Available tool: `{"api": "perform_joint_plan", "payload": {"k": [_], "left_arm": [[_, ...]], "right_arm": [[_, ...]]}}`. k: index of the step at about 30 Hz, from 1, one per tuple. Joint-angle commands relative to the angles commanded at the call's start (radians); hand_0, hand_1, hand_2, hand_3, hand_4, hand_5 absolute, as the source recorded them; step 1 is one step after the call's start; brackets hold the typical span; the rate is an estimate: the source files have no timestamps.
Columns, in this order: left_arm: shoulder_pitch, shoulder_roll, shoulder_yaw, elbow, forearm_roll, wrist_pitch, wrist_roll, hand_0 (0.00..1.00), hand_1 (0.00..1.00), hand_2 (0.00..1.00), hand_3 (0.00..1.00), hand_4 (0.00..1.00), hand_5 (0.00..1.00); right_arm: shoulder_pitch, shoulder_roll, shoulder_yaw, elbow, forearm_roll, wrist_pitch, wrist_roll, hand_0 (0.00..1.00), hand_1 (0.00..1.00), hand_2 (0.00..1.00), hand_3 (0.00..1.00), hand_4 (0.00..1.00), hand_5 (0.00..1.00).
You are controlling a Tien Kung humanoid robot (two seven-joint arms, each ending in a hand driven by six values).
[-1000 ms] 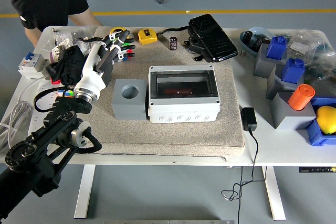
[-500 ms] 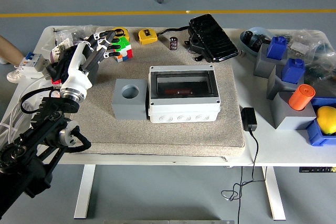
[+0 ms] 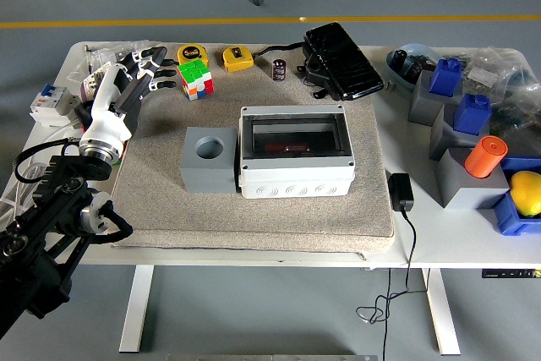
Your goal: Fetch the battery,place it into the box,close the lid of the box
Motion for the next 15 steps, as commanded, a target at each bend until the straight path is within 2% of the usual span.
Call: {"api": "perform_joint_plan", "payload": {"k": [5,15], "left_arm": [[0.002,0.031,0.002,-0.012,-0.006,0.004,-0.008,0.436,0.524,0.535,0.586,0.945,0.47],[0.04,0.032,-0.053,-0.031,-0.006,0.008,-0.014,0.431,0.524,0.534,0.585,0.945,0.464]], "right_arm": [[0.001,-0.002,0.002,0.0,0.0,-0.001,-0.001,0.615,0.633,0.652,0.581,0.975,0.528],[0.002,-0.004,-0.004,0.001,0.001,-0.001,-0.002,0.615,0.633,0.652,0.579,0.973,0.526]]}}
